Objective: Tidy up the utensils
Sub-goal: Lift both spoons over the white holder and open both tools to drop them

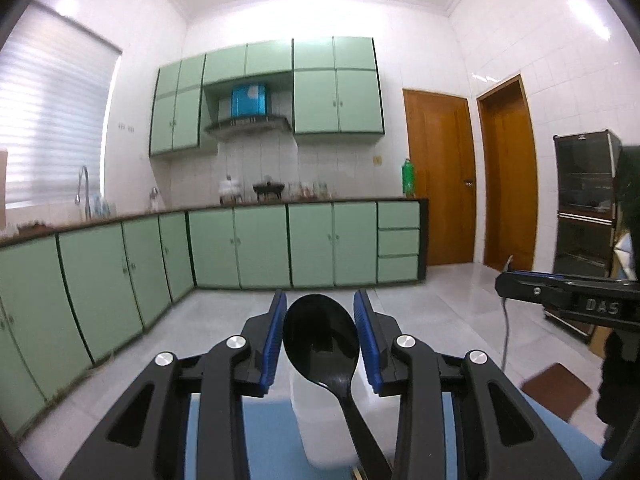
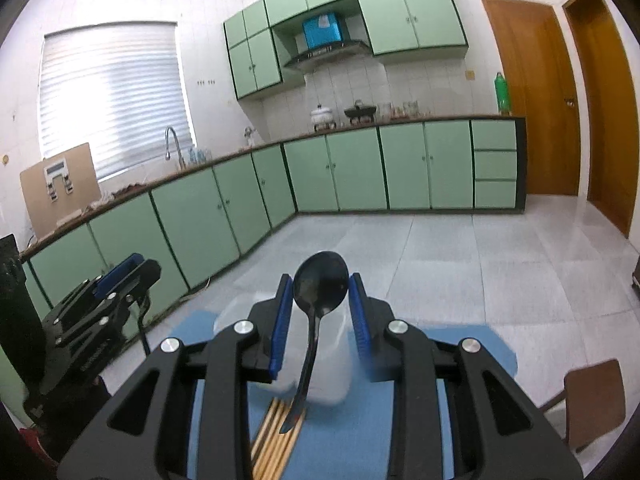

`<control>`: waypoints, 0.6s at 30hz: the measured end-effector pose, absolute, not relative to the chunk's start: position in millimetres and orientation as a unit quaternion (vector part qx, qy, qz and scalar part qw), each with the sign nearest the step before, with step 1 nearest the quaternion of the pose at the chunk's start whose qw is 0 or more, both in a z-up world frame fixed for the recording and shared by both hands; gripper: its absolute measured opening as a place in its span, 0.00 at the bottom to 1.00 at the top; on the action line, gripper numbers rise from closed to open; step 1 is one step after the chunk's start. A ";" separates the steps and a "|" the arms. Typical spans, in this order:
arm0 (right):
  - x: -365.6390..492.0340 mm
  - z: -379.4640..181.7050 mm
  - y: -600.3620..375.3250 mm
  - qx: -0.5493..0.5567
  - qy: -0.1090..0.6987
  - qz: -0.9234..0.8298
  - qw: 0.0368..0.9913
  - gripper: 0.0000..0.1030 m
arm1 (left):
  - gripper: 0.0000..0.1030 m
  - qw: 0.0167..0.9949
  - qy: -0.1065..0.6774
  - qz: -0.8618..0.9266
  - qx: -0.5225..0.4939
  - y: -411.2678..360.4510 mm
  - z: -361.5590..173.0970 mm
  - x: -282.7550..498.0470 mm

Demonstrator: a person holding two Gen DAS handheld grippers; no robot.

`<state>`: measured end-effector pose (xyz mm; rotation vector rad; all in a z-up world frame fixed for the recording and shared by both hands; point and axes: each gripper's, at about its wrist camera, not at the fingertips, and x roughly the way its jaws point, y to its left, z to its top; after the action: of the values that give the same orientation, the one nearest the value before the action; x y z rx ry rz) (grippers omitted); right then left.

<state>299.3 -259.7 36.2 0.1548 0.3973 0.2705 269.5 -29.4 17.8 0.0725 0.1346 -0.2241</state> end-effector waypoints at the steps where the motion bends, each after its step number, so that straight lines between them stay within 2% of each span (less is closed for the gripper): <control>1: 306.2 38.9 -260.3 0.078 0.193 0.131 0.969 0.26 | 0.33 0.992 0.058 -0.105 0.040 -33.7 22.1 282.3; 8: 363.1 38.8 -257.2 0.066 0.184 0.105 0.975 0.26 | 0.33 0.994 0.044 -0.078 0.055 -52.0 18.5 338.2; 18: 399.6 -4.6 -234.7 0.030 0.220 0.090 0.971 0.27 | 0.34 0.989 0.097 -0.085 0.067 -56.9 -20.9 370.3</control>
<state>399.6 -234.7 -4.6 0.0611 0.4436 0.1818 370.3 -56.9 -20.9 0.1335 0.1952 -0.1698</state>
